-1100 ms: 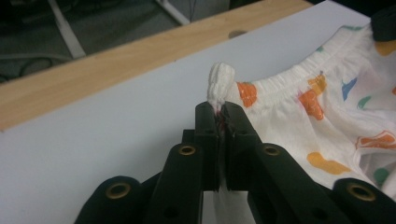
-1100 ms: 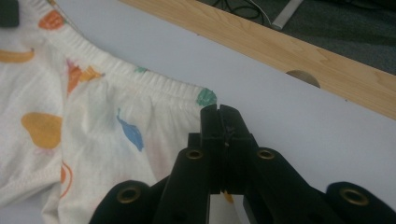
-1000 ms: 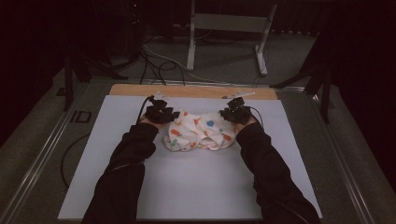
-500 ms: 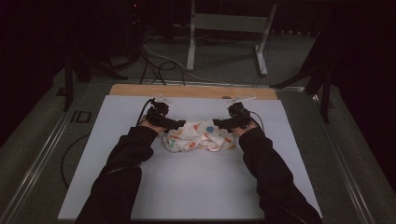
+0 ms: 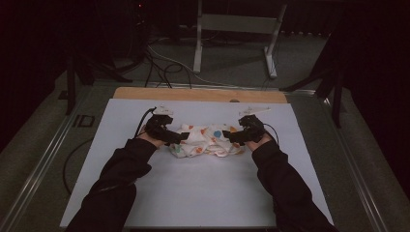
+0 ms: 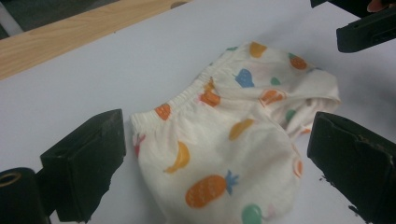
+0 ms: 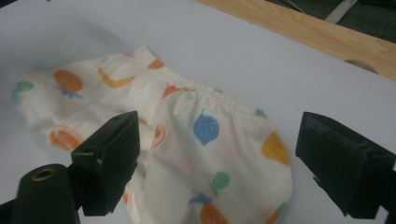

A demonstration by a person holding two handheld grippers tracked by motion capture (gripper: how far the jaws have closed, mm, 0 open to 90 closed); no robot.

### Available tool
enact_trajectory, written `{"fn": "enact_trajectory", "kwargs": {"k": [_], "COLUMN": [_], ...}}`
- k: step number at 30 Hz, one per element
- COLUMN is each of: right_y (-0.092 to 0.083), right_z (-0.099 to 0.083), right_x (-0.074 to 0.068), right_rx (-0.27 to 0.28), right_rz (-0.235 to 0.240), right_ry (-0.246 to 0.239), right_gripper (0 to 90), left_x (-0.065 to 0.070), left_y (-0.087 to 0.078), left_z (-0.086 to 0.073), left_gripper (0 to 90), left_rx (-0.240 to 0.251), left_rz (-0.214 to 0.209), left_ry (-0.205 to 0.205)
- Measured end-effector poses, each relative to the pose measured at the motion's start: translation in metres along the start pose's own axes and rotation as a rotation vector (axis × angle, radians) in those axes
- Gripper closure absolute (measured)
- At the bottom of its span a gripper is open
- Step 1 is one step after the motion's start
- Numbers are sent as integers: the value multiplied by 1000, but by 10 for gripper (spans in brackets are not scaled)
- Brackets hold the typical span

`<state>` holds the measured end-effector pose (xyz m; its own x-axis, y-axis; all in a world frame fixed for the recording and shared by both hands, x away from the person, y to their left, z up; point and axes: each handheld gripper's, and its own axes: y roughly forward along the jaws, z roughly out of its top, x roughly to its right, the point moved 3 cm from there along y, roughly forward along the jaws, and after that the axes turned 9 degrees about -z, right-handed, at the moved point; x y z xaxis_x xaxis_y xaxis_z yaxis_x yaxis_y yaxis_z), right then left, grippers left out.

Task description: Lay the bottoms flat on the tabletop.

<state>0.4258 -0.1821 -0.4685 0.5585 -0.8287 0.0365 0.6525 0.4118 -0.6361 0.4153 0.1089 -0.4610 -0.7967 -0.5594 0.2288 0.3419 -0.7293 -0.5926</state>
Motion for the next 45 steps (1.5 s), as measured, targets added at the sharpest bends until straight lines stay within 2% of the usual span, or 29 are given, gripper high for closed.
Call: {"fn": "enact_trajectory", "kwargs": {"k": [4,7,8,9,10,11,13,15,16,17,19,20,21,22,24,25,26,27,28,29,30,32,33,34,35,39,40,43,45], "right_y": [-10,-18,-24,-24,-28,-28,-32,-35,-36,-36,-36,-36,-36,-34,-32,-29,-23,-23,-20,-16,-12,4,4,17,17,44,55,64,69], "right_z": [-7,-13,-16,-16,-19,-19,-21,-22,-22,-22,-20,-19,-19,-18,-18,-18,-19,-19,-19,-19,-19,-21,-21,-22,-22,-23,-20,-16,-11], "right_x": [-6,-15,-21,-21,-31,-31,-42,-56,-68,-68,-78,-91,-91,-103,-110,-116,-127,-127,-132,-136,-140,-151,-151,-157,-157,-161,-161,-159,-158], "right_rx": [11,37,47,47,60,60,75,91,108,108,129,136,136,140,139,134,125,125,121,115,103,79,79,40,40,-13,-34,-40,-37], "right_rz": [24,69,99,99,136,136,167,203,219,219,245,285,285,322,337,320,329,329,326,356,366,378,378,384,384,347,318,299,263], "right_ry": [-19,-24,-50,-50,-64,-64,-95,-133,-168,-168,-184,-201,-201,-223,-247,-259,-300,-300,-307,-320,-314,-347,-347,-356,-356,-395,-394,-378,-368], "right_gripper": [139,136,135,135,135,135,135,137,140,140,152,143,143,138,140,160,189,189,256,289,299,372,372,386,386,448,465,474,473], "left_x": [11,21,24,27,29,32,36,41,43,45,49,51,53,55,58,59,62,62,64,65,66,68,68,69,69,66,65,63,62], "left_y": [-10,-18,-21,-24,-27,-30,-35,-39,-41,-43,-45,-46,-47,-48,-49,-50,-52,-52,-53,-54,-55,-56,-57,-59,-59,-62,-62,-61,-60], "left_z": [-4,-10,-12,-15,-18,-22,-31,-41,-46,-52,-63,-69,-75,-81,-91,-95,-104,-104,-108,-112,-115,-122,-124,-126,-127,-130,-130,-131,-133], "left_gripper": [55,55,55,55,55,55,55,56,56,56,57,56,56,56,56,56,56,56,56,56,58,58,58,58,58,58,58,58,58], "left_rx": [1,9,15,17,23,33,48,43,39,39,48,45,41,41,39,37,37,37,35,36,31,19,20,22,22,29,27,26,22], "left_rz": [-10,-15,-14,-10,-4,-3,-5,2,9,17,12,13,19,21,23,29,40,40,40,43,47,56,55,52,54,59,59,58,58], "left_ry": [26,48,56,62,68,70,69,83,89,92,77,77,81,81,73,75,76,76,75,74,73,76,72,69,67,56,57,51,51]}}
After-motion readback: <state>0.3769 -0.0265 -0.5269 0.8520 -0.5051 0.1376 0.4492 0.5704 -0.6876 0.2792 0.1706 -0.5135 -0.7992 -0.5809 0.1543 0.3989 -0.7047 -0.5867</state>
